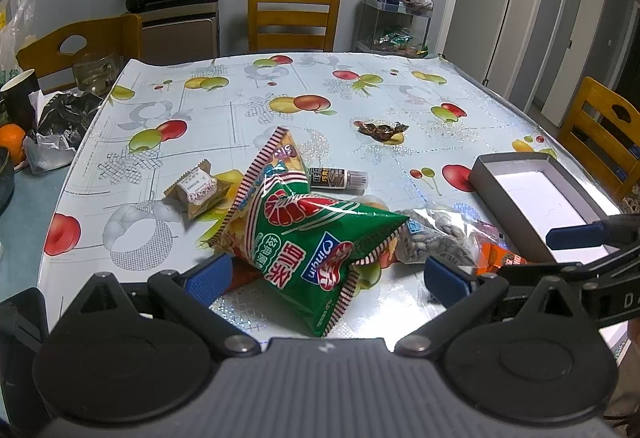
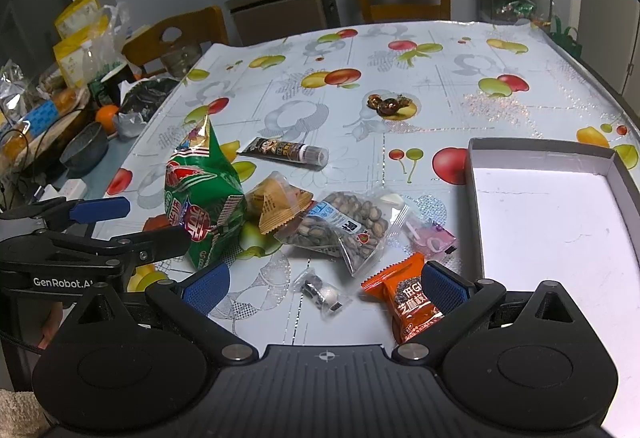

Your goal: Organize snacks

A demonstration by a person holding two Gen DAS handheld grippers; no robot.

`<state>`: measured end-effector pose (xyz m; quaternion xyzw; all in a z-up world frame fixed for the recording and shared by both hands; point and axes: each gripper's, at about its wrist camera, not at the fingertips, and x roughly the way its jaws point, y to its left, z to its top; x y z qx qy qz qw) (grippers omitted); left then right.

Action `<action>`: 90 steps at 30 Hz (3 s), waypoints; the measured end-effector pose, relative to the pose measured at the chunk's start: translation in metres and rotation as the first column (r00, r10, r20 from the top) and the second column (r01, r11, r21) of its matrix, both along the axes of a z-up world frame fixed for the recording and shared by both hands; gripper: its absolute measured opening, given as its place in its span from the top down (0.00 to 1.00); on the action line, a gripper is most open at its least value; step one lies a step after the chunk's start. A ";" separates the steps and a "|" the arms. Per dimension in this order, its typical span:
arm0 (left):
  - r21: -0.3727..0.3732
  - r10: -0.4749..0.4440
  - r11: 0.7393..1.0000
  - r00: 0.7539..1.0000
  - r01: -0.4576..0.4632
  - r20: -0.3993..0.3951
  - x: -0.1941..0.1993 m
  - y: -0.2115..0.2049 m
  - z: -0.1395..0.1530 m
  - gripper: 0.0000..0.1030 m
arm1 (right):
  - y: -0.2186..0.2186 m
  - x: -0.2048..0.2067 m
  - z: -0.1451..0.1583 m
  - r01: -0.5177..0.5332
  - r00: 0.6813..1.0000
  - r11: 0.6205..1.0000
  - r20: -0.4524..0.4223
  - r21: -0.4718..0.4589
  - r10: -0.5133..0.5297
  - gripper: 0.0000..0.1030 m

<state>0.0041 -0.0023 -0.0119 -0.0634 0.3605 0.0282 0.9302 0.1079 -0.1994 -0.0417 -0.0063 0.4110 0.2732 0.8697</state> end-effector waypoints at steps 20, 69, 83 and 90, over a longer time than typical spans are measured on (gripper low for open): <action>0.081 0.110 0.990 0.988 -0.119 0.110 0.053 0.017 -0.006 0.00 | 0.012 0.019 -0.026 -0.040 0.996 0.998 0.074 -0.041 0.043 0.00; -0.038 0.079 0.997 0.982 -0.073 0.172 0.030 0.044 -0.049 0.39 | 0.032 0.010 -0.027 -0.148 0.936 0.989 0.319 -0.024 0.148 0.73; 0.003 0.073 0.997 0.943 -0.078 0.324 -0.012 0.037 0.008 0.41 | -0.001 -0.007 0.017 -0.218 0.933 0.957 0.327 0.190 0.147 0.73; 0.029 0.031 0.999 0.938 -0.043 0.345 -0.018 0.016 0.022 0.41 | -0.017 -0.013 0.023 -0.227 0.929 0.947 0.341 0.226 0.141 0.73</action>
